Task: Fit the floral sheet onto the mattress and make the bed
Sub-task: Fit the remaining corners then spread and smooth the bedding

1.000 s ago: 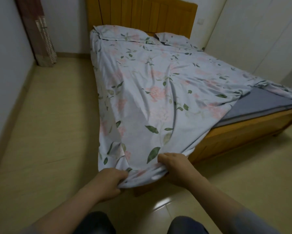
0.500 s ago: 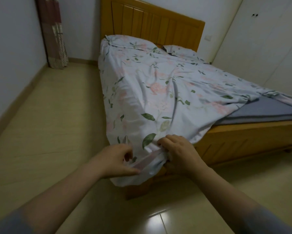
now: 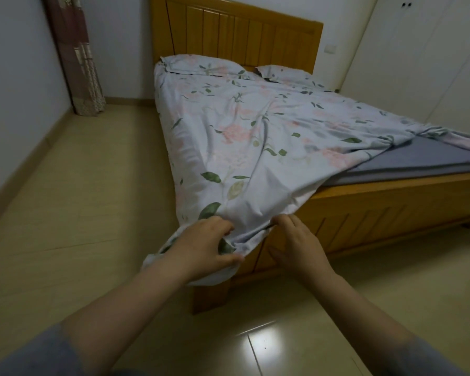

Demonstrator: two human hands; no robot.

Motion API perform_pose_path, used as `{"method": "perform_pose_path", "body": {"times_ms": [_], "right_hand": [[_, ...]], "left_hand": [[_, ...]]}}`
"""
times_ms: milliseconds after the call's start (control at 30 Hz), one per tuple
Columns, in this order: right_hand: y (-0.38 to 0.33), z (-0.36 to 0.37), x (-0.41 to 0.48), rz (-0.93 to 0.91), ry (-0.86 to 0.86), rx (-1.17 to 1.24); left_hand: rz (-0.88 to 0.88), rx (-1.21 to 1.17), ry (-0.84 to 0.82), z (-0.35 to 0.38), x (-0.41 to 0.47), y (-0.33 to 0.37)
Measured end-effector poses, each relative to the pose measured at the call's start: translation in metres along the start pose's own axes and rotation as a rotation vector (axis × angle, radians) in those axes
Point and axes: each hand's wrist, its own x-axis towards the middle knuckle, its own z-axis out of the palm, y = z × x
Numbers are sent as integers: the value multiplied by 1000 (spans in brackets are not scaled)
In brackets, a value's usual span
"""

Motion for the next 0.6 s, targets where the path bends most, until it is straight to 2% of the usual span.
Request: {"method": "perform_pose_path", "body": {"times_ms": [100, 167, 233, 300, 367, 500, 600], "right_hand": [[7, 9, 0, 101, 35, 47], [13, 18, 2, 324, 39, 234], [13, 24, 9, 612, -53, 663], [14, 28, 16, 782, -94, 1158], [8, 20, 21, 775, -50, 1401], [-1, 2, 29, 512, 67, 1280], [-7, -18, 38, 309, 118, 1186]], "left_hand": [[-29, 11, -54, 10, 4, 9], [-52, 16, -86, 17, 4, 15], [-68, 15, -78, 21, 5, 18], [-78, 24, -32, 25, 7, 19], [-97, 27, 51, 27, 10, 19], [-88, 87, 171, 27, 14, 17], [-76, 47, 271, 27, 19, 18]]}}
